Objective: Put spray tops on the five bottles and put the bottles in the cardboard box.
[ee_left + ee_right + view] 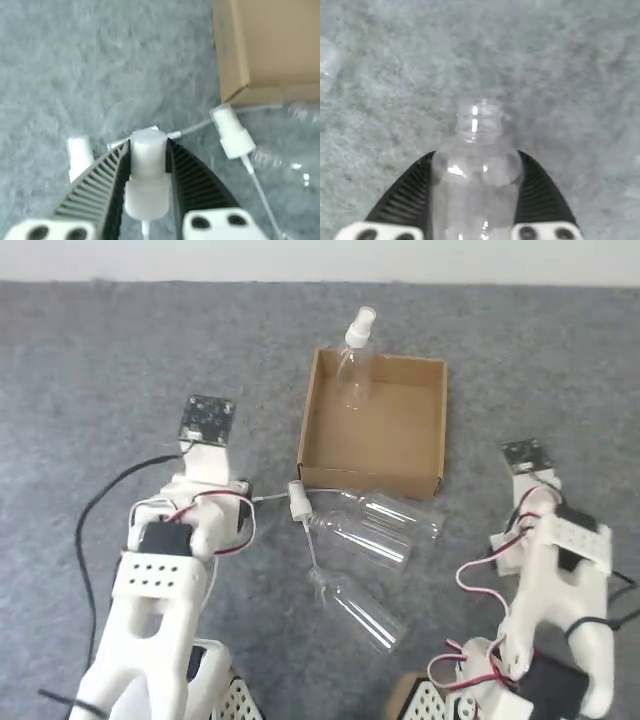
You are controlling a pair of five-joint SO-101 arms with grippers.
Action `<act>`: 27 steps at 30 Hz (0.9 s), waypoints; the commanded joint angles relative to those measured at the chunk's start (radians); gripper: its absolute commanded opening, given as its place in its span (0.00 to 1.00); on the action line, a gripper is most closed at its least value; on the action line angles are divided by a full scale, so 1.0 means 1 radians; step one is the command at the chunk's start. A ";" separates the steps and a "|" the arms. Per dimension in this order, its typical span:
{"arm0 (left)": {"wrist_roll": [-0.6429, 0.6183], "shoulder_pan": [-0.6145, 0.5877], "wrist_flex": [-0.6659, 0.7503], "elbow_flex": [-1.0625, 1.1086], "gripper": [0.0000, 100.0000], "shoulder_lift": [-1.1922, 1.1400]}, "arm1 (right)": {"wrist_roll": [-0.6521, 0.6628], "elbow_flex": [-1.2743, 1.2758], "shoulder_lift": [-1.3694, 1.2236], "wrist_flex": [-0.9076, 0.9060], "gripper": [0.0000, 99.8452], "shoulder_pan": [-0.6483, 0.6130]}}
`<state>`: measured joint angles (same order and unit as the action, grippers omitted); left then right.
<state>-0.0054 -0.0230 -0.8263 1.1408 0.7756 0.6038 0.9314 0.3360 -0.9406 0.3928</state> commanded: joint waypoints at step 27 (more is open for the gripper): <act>-0.006 -0.002 0.026 0.007 0.05 0.038 | 0.368 -0.259 -0.073 -0.289 0.24 0.067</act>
<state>-0.0054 -0.0276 -0.8263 1.1531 0.7802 0.8968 0.7273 0.3253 -1.2244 0.4404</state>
